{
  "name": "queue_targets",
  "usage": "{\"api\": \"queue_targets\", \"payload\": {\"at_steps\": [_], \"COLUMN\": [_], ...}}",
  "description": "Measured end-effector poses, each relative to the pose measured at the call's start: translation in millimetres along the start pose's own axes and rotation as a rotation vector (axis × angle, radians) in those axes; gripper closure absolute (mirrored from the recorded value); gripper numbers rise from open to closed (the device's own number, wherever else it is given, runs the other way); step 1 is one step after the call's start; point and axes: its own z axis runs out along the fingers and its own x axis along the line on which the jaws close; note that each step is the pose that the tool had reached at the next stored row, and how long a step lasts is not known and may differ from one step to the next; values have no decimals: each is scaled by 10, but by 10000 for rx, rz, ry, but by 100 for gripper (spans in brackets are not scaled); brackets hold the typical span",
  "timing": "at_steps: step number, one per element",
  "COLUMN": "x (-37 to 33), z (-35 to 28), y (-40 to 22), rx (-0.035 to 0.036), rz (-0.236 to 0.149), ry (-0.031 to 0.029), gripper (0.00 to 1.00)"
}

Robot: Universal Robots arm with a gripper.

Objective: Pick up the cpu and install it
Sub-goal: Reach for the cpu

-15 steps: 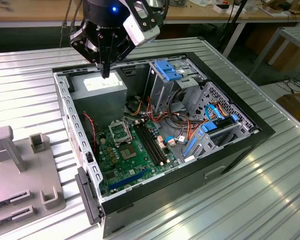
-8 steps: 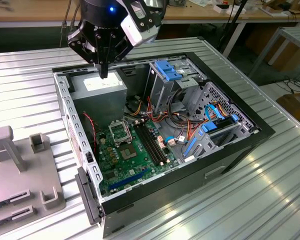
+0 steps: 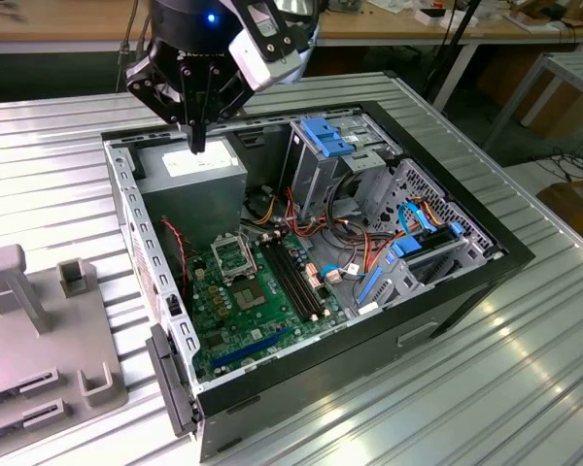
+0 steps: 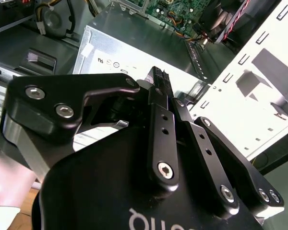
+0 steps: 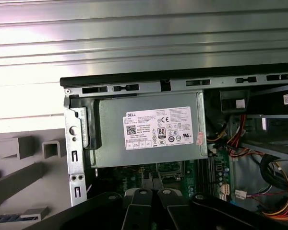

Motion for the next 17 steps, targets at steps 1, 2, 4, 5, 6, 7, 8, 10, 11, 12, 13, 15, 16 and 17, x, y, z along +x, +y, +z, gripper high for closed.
{"api": "queue_targets", "payload": {"at_steps": [1,2,4,5,6,7,8,10,11,12,13,15,16,17], "x": [4,9,20,24,30,35,40,48,52,56,60,69,77,82], "z": [0,0,1,1,1,1,1,2,2,2,2,3,3,3], "y": [0,-1,-2,-2,-2,-3,-3,-4,-4,-4,-5,-5,-6,-6], "rx": [1,0,0,0,1,1,2,1,1,2,2,3,3,3], "rz": [0,0,0,0,0,0,1,0,1,1,0,0,1,1], "ry": [2,4,7,8,10,11,13,17,19,21,22,27,31,34], "gripper": [89,89,89,89,89,89,89,89,89,89,89,89,89,89]}}
